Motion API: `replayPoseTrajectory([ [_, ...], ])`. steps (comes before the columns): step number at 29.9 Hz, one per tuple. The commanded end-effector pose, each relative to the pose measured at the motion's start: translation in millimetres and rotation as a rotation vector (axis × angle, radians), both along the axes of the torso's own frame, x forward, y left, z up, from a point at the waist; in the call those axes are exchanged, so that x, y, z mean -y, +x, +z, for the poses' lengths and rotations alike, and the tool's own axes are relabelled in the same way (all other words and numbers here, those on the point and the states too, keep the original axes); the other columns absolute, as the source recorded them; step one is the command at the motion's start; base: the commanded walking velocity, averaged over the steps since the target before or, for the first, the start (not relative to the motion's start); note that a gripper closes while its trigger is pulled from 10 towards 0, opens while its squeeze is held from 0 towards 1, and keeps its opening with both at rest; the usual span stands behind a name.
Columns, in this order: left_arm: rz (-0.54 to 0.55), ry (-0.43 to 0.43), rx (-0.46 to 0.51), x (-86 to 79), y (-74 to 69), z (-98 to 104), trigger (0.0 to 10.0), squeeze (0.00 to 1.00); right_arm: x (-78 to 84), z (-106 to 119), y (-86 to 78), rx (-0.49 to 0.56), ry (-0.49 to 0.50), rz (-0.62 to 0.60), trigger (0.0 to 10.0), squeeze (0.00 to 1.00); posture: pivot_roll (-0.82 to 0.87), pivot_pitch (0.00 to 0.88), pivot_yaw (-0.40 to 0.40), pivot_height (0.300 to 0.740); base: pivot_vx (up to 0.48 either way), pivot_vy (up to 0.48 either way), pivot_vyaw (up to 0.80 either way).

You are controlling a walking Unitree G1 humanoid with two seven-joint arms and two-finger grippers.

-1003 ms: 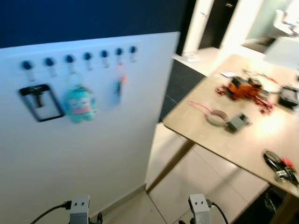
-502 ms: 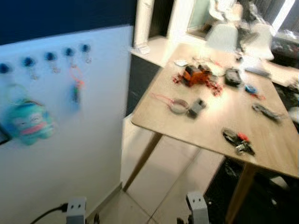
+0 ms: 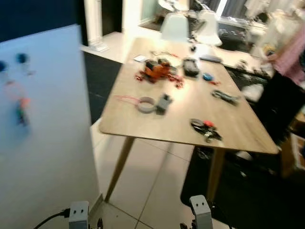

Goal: Hang keys on a hook

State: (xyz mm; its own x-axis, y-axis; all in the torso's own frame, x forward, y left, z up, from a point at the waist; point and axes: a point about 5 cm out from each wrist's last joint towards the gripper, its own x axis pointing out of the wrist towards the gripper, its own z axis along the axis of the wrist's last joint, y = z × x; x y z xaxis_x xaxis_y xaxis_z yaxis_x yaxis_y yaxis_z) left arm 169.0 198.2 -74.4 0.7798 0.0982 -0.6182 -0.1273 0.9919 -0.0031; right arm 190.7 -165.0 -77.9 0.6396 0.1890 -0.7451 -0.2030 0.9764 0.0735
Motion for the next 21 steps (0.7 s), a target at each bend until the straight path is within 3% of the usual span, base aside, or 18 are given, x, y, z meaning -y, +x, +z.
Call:
replayPoseTrajectory([
  [1, -0.006, 0.0, -0.014, 1.6, -2.8, -2.0, 10.0, 0.0, 4.4, -1.4, -2.6, -0.016, -0.015, 0.001, 10.0, 0.0, 0.07, 0.043, -0.079, 0.74, 0.0, 0.0, -0.8],
  [10, 0.004, -0.001, -0.015, 1.5, -2.9, -2.2, 10.0, 0.0, 2.8, -1.2, -2.4, -0.016, -0.004, 0.01, 10.0, 0.0, 0.07, 0.049, -0.078, 0.74, 0.0, 0.0, -0.8],
  [21, 0.0, 0.001, -0.016, -0.9, -0.7, -1.4, 10.0, 0.0, -1.6, -1.6, -2.6, -0.015, 0.002, 0.018, 10.0, 0.0, 0.08, 0.048, -0.056, 0.74, 0.0, 0.0, 0.0],
])
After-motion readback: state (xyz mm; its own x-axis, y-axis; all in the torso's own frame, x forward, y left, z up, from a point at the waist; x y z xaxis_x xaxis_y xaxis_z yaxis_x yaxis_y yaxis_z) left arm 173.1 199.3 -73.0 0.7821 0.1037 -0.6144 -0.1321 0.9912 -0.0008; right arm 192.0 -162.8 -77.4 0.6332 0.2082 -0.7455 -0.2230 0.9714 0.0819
